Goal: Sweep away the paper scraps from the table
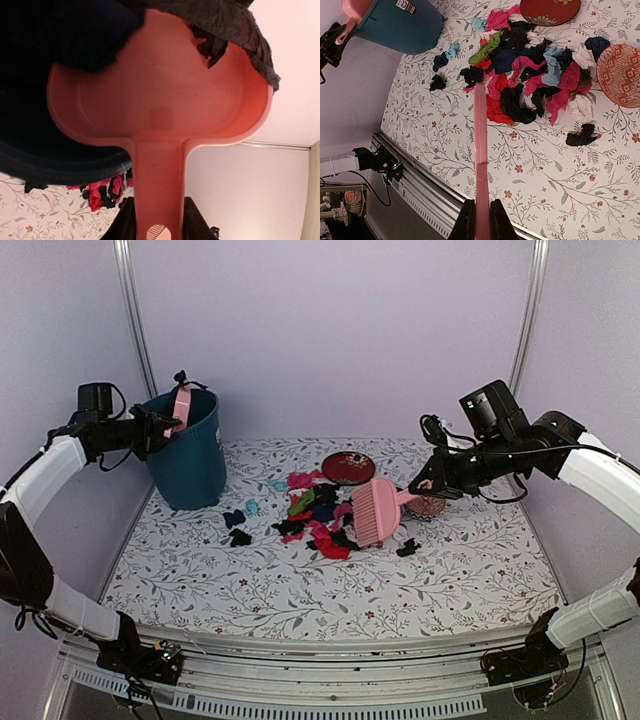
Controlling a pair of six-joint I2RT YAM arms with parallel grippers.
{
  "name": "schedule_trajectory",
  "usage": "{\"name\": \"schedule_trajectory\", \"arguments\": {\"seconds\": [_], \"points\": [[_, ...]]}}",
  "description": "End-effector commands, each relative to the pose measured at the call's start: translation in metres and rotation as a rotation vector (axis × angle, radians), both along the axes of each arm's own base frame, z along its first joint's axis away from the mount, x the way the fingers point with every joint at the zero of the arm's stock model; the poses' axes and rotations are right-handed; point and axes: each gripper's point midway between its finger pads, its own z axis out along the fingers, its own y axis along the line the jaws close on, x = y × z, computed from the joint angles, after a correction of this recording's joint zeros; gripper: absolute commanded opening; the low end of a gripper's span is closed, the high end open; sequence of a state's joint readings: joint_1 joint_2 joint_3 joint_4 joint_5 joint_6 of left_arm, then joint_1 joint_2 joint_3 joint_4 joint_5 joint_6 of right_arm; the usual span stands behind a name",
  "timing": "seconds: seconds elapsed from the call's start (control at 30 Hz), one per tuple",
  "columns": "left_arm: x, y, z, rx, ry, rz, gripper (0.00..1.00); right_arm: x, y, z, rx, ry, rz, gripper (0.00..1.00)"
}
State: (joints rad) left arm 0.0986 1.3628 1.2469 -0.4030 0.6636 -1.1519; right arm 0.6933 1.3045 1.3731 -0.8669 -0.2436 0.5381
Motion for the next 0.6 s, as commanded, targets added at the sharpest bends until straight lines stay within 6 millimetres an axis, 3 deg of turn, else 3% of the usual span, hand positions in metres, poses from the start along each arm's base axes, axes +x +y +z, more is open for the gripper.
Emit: {"name": "schedule_trajectory", "arguments": {"seconds": [0.0,0.1,0.23,0.37,0.5,0.57], "points": [[-0.003,-0.005,0.046,-0.169,-0.122,-0.01,0.14,0.004,0.003,0.001,0.007,-0.02,0.006,0.02],[-0.002,-0.003,0.051,-0.178,-0.137,0.0,0.14,0.005,0.002,0.001,0.001,-0.023,0.007,0.02],[-0.002,-0.001,0.043,-0.253,-0.114,0.004,0.14,0.007,0.005,0.001,-0.001,-0.026,0.017,0.02],[-0.003,0.001,0.052,-0.3,-0.139,0.018,0.14,0.01,0.007,0.003,-0.005,-0.032,0.023,0.02],[-0.003,0.003,0.029,-0.308,-0.077,0.028,0.14,0.011,0.011,0.002,0.001,-0.028,0.033,0.02],[-0.007,0.001,0.028,-0.337,-0.075,0.03,0.14,0.012,0.011,0.003,0.002,-0.026,0.035,0.02]]}}
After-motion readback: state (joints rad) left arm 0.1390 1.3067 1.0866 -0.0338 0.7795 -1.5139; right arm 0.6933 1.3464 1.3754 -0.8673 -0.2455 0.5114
